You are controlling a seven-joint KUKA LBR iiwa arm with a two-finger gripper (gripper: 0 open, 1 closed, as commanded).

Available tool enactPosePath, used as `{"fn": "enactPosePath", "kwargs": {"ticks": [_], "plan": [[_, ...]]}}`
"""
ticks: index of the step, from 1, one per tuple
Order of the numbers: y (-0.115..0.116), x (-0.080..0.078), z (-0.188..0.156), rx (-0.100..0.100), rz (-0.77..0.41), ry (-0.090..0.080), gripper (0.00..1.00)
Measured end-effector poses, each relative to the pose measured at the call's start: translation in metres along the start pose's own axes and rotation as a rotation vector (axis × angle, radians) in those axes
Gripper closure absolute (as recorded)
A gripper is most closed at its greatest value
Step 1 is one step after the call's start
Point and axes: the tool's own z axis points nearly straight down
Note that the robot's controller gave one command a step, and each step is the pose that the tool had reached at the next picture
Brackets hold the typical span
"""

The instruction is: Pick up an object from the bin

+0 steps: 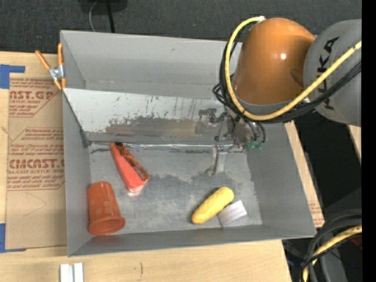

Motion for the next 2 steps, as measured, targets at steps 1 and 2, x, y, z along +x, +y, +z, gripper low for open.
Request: {"fn": "enactPosePath", "kwargs": {"ticks": [1,2], "plan": [[-0.021,0.027,0.032,-0.003,-0.157,0.022,0.00],[-0.036,0.039,0.029,-0.001,-0.310,0.014,0.00]]}}
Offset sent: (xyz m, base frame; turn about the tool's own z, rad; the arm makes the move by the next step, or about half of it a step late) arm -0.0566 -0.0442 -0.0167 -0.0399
